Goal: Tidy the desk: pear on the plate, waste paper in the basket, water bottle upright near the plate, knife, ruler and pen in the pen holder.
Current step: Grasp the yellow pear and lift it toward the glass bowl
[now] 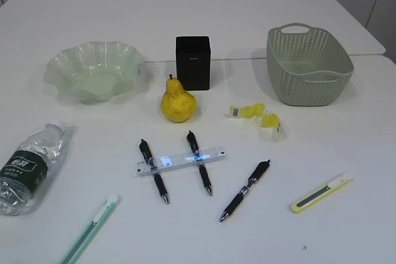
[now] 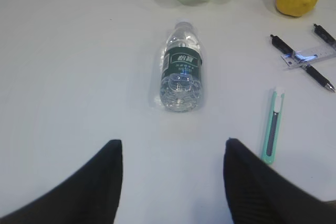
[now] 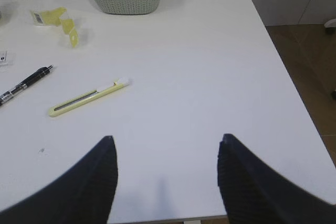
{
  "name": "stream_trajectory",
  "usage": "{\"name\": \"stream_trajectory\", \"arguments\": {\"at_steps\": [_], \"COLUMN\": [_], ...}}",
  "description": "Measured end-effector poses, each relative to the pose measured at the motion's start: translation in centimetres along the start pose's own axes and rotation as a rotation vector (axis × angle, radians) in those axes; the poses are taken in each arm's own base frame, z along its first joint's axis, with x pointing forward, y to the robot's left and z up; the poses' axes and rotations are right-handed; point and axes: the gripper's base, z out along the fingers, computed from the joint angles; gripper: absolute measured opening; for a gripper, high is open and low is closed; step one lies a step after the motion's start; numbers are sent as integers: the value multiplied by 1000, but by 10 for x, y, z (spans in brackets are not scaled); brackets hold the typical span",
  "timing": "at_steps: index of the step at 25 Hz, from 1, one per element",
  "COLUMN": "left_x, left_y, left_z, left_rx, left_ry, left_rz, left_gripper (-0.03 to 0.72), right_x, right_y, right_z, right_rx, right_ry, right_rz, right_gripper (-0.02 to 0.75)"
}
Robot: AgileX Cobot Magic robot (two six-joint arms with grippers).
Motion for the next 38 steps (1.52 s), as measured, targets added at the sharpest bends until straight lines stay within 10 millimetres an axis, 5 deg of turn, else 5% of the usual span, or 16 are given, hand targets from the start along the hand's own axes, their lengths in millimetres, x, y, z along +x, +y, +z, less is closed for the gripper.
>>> {"name": "stream_trajectory", "arguments": {"at_steps": [28,38], "left_x": [-11,-86], "left_y": [0,-4], "left_z": [17,10], "left_rx": [10,52], "left_ry": [126,69], "left_rz": [6,79], "left_gripper": [404,402], "right_x": [0,0], "right_y": [0,0], "right_z": [0,0], "right_rx": [0,0], "right_ry": [0,-3], "right_rz": [0,0], "right_gripper": [477,477]}}
